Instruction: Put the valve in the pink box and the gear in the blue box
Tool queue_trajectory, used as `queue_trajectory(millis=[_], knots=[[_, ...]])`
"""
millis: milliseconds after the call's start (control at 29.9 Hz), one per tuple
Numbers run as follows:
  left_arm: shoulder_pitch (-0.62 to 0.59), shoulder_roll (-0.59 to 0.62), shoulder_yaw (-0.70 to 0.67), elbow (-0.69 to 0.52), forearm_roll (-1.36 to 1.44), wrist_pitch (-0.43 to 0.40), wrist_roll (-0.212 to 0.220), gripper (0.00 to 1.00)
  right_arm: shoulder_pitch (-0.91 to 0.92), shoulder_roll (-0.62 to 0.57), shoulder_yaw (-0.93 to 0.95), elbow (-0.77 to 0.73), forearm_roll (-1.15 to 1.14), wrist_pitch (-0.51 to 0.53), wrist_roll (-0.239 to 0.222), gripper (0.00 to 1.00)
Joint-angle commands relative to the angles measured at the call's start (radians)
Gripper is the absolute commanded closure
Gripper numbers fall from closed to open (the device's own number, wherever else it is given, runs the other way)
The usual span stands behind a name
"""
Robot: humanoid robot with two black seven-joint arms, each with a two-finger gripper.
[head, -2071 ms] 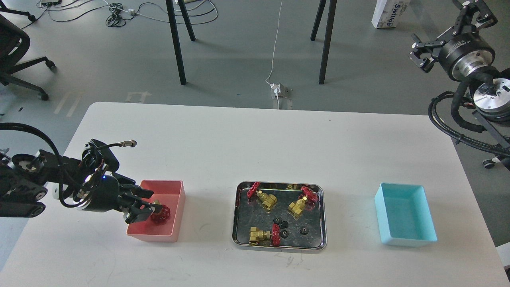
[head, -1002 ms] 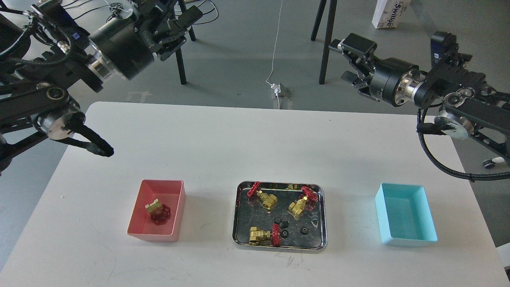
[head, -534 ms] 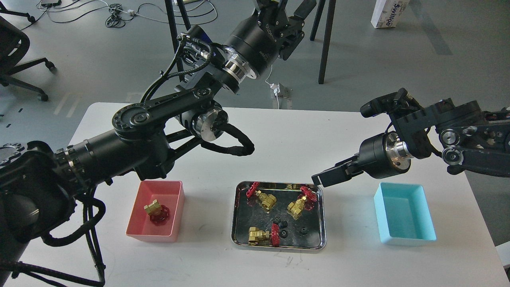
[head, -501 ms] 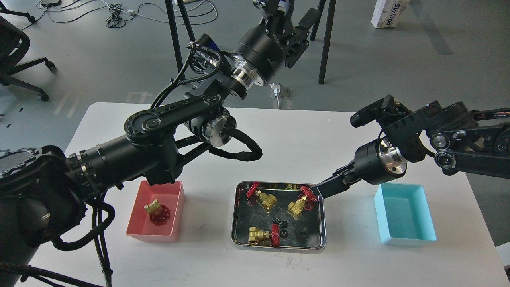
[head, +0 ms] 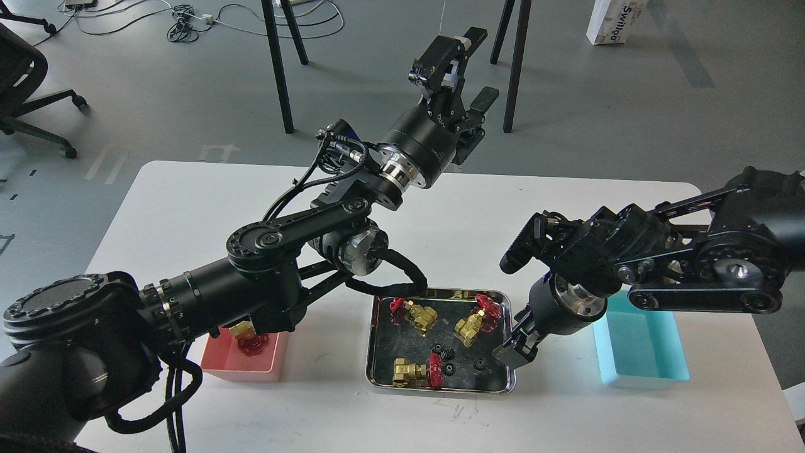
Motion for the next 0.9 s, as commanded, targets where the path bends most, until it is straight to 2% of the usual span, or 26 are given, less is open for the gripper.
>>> queue_trajectory(millis=[0,334,568,868], knots=[[0.002,0.000,0.001,0.000,0.027,0.003,0.000,0.05,-0.026,0.064,-0.010,-0.066,0.002,-0.014,0.002,0.37],[0.003,0.000,0.001,0.000,0.044,0.001,0.000,0.05,-0.075,0.202,-0.012,-0.163,0.006,-0.047,0.007,0.39],[0.003,0.000,0.001,0.000,0.044,0.001,0.000,0.05,-0.063,0.248,-0.050,-0.169,0.005,-0.035,0.008,0.39],[0.003,0.000,0.001,0.011,0.044,0.001,0.000,0.04,-0.072,0.252,-0.076,-0.172,0.002,-0.032,0.008,0.40]])
